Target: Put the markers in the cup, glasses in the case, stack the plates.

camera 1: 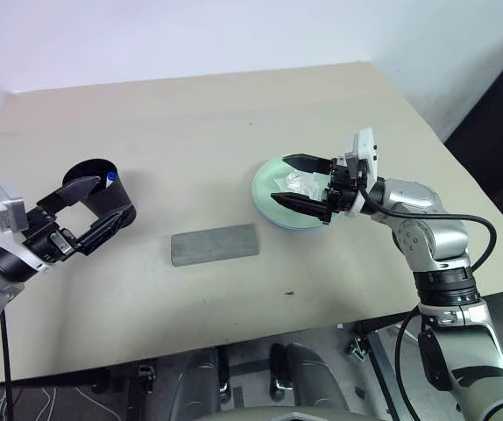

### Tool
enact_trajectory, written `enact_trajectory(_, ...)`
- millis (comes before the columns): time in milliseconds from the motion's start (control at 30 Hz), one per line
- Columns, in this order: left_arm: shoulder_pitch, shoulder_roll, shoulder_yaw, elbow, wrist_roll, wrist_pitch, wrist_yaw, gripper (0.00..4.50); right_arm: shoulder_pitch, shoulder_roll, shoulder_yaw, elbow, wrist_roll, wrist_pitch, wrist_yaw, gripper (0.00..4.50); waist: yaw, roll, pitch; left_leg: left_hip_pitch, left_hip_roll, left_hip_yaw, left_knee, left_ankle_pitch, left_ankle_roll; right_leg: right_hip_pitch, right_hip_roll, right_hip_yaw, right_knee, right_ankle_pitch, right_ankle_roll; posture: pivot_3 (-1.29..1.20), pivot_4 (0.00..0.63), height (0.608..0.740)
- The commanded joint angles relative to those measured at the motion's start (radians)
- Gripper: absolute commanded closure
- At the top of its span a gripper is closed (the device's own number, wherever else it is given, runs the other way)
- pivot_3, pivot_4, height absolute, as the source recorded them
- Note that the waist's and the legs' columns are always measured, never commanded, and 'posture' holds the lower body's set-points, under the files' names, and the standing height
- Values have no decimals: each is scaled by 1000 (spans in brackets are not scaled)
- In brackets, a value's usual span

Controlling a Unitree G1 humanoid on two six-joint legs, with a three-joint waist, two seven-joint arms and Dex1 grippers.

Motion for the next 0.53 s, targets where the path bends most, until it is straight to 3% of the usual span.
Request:
enact_trajectory(33, -34, -20, -75, 63, 72, -70, -50, 21, 40, -19, -27, -88, 32, 28, -21, 0, -2, 0, 0, 0, 0, 0, 0, 0, 0, 0, 0, 0, 0, 0, 0, 0, 150, 740)
enact_trajectory(533, -171, -81, -203, 347, 227, -250, -156, 21, 115, -43, -45, -160, 40, 53, -98, 0, -4, -1, 0, -1, 0, 0, -1, 0, 0, 0, 1, 0, -3, 1, 1, 0, 150, 740)
